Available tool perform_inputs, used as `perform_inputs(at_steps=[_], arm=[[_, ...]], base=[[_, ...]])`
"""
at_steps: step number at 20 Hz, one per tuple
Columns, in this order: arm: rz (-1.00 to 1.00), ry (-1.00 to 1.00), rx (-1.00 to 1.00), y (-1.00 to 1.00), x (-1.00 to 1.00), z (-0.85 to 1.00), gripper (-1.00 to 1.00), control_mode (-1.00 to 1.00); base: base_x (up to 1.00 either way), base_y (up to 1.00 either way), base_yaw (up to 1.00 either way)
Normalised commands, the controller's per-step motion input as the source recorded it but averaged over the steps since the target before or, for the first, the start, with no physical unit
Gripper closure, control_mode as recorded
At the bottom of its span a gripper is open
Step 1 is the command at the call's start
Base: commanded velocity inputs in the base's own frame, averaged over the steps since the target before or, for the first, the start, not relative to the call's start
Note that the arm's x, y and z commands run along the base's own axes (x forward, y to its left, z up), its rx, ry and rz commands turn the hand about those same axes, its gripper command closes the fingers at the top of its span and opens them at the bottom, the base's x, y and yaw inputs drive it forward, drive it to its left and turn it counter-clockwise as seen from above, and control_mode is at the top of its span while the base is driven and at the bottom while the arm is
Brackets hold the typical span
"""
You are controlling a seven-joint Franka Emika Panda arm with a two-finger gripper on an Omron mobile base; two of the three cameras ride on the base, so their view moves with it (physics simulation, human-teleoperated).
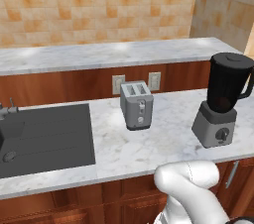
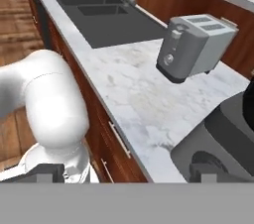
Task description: Open the blender lid, put the mango in the blender, close the lid, and start the blender.
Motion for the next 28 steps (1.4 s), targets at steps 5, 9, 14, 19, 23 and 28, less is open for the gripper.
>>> perform_inputs(at_steps=[5,9,14,19,23,28], arm=[[0.00,0.00,0.08,0.06,0.12,-0.60,-1.00,-1.00],[0.00,0.01,0.22,-0.03,0.16,-0.49,-1.00,-1.00],[0.00,0.00,0.26,0.00,0.16,-0.67,-1.00,-1.00],[0.00,0.00,0.19,0.00,0.28,-0.38,-1.00,-1.00],[-0.05,0.02,0.09,-0.08,0.64,-0.30,-1.00,-1.00],[-0.08,0.00,0.02,0.00,0.52,-0.37,-1.00,-1.00]], base=[[0.00,0.00,0.00],[0.00,0.00,0.00],[0.00,0.00,0.00],[0.00,0.00,0.00],[0.00,0.00,0.00],[0.00,0.00,0.00]])
